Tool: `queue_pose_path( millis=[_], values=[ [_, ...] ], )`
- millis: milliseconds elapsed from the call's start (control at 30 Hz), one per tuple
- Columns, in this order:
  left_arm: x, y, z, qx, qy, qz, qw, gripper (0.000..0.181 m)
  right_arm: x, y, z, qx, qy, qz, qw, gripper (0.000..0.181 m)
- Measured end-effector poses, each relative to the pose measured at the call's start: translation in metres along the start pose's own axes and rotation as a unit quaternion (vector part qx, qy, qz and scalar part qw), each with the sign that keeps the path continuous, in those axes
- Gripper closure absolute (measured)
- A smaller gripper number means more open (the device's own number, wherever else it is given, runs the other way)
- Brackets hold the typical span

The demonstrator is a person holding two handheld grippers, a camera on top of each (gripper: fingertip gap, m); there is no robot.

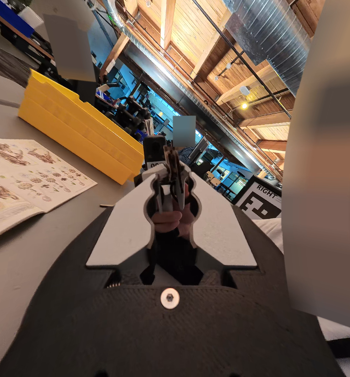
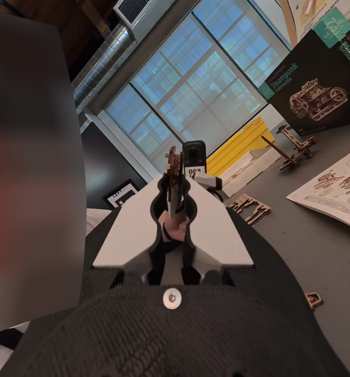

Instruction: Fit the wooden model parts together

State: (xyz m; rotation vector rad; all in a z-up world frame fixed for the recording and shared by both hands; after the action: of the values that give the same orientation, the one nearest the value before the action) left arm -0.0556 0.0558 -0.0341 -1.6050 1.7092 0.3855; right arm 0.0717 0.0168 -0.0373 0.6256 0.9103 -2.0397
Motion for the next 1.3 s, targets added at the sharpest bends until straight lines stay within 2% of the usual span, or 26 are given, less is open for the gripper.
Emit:
queue_pose_path(
  millis=[33,167,200,267,633,867,1033,1067,1200,1300],
  values=[
    [-0.004,0.003,0.002,-0.005,-0.005,-0.003,1.0,0.155,0.0,0.0,0.0,-0.001,-0.001,0.005,1.0,0.171],
    [-0.005,0.0,0.001,0.005,-0.016,0.034,0.999,0.148,0.007,-0.005,0.003,-0.007,0.022,0.045,0.999,0.171],
    [-0.003,-0.002,-0.001,0.011,-0.017,0.048,0.999,0.157,0.008,-0.005,0.004,-0.008,0.026,0.048,0.998,0.172],
    [-0.003,-0.002,-0.005,0.024,-0.017,0.046,0.999,0.17,0.008,-0.004,0.003,-0.011,0.024,0.05,0.998,0.172],
    [-0.003,-0.001,-0.003,0.014,0.003,0.048,0.999,0.173,0.009,-0.005,0.002,-0.019,0.023,0.056,0.998,0.169],
    [0.0,0.0,0.004,-0.013,0.018,0.057,0.998,0.172,0.01,-0.001,-0.007,0.004,-0.026,0.069,0.997,0.172],
    [-0.005,0.008,0.009,-0.052,-0.021,0.094,0.994,0.169,0.014,0.004,-0.015,0.029,-0.08,0.1,0.991,0.171],
    [-0.003,0.01,0.012,-0.056,-0.013,0.117,0.991,0.179,0.015,0.006,-0.018,0.036,-0.09,0.107,0.99,0.171],
    [0.008,0.016,0.023,-0.057,0.066,0.175,0.981,0.181,0.022,0.008,-0.027,0.074,-0.12,0.146,0.979,0.172],
    [0.015,0.018,0.029,-0.076,0.096,0.211,0.97,0.181,0.027,0.014,-0.031,0.083,-0.125,0.218,0.964,0.167]
  ],
)
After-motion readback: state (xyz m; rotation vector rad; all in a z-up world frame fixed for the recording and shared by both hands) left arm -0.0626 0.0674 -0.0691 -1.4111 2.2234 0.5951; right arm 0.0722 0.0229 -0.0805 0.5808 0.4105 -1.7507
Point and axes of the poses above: each gripper's, where its closed fingertips meet, y back along the fingers, x out of its underside, z = x × y across the jaws, the point moved 7 cm from there along y, back along the fingers, and after that the axes turned 4 degrees about y, right-handed, at the moved point
